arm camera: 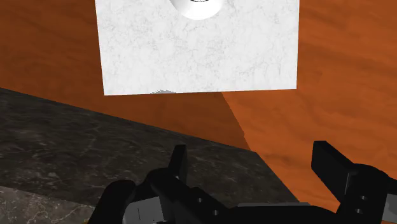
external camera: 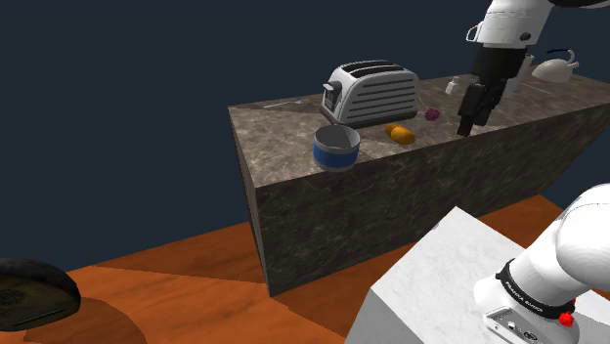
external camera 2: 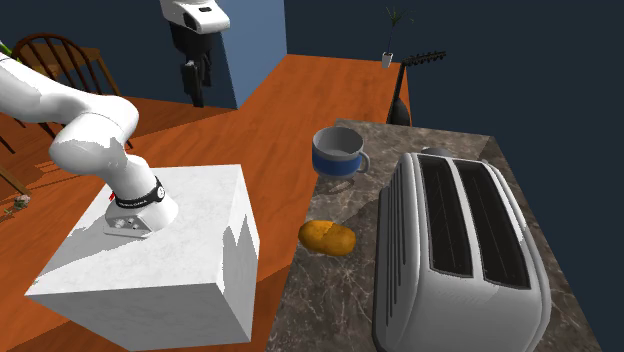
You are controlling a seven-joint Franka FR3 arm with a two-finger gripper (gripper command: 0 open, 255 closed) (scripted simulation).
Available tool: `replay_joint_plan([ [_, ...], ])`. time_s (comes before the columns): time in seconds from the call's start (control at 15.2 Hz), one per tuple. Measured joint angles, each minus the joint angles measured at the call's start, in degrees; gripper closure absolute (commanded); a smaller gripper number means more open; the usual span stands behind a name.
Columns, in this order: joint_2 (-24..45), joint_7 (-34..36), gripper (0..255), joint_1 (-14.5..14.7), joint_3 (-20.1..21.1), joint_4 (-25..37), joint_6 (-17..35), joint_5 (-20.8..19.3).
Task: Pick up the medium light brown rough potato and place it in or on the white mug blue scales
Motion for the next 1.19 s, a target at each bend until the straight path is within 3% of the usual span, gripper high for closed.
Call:
replay_joint_plan([
  [0.4,6.0,1.4,0,-1.3,1.6,-1.2,7.1,-3.6],
  [1.19,27.5,9.2,0,-6.7,4.4,2.0,24.6,-18.1],
])
